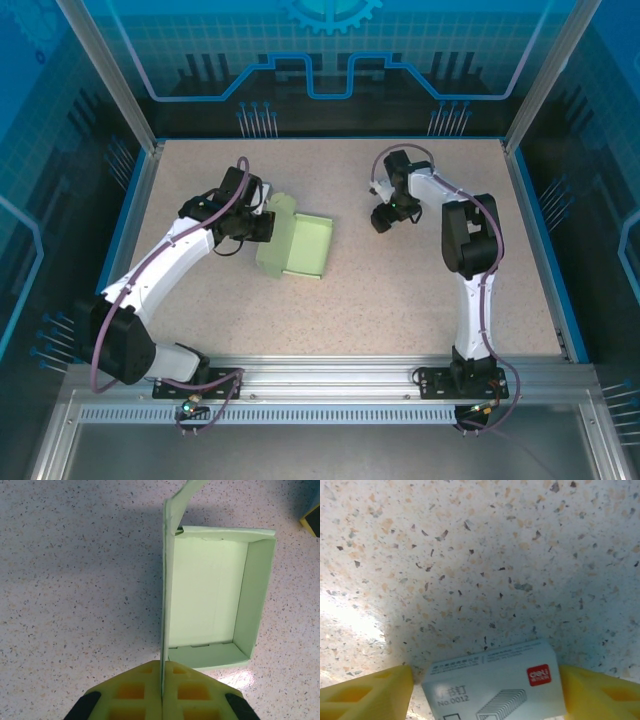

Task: Fold the paper box

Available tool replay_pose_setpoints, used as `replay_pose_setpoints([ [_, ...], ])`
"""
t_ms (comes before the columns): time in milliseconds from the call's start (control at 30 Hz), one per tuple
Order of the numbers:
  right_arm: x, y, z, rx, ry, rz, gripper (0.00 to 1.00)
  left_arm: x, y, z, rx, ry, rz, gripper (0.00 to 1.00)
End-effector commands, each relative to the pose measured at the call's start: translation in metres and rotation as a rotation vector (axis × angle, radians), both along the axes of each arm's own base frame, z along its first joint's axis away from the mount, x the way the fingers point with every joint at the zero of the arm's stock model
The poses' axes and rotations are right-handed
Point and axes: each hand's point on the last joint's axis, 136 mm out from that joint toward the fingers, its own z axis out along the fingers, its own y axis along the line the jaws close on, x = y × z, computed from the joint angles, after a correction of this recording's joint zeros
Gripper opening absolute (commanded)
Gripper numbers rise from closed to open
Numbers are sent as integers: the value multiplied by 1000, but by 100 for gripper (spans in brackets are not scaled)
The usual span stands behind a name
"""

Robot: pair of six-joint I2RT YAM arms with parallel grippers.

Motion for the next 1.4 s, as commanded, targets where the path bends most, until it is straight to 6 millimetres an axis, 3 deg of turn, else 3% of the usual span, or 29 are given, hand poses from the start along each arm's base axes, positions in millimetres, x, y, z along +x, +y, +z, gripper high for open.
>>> replay_pose_setpoints([
  [0, -7, 1, 1, -31, 19, 33, 68, 3, 2, 4, 17, -10, -17, 2],
  [167, -10, 6, 10, -26, -2, 32, 58, 4, 0, 5, 9, -8, -22, 2],
  [333, -20, 19, 35, 69, -51, 12, 55, 4, -1, 6, 1, -4, -26, 3],
  [600, -59, 53, 90, 217, -134, 20, 53, 10, -10, -1, -3, 26, -45, 7],
  [867, -96, 94, 120, 309, -188, 113, 52, 19, -23, -2, -24, 26, -64, 18],
  [1100, -113, 135, 123, 345, -220, 233, 51, 24, -30, -3, -57, 26, -76, 29],
  [1367, -129, 188, 104, 350, -235, 378, 51, 24, -29, 12, -76, -31, -69, 43],
])
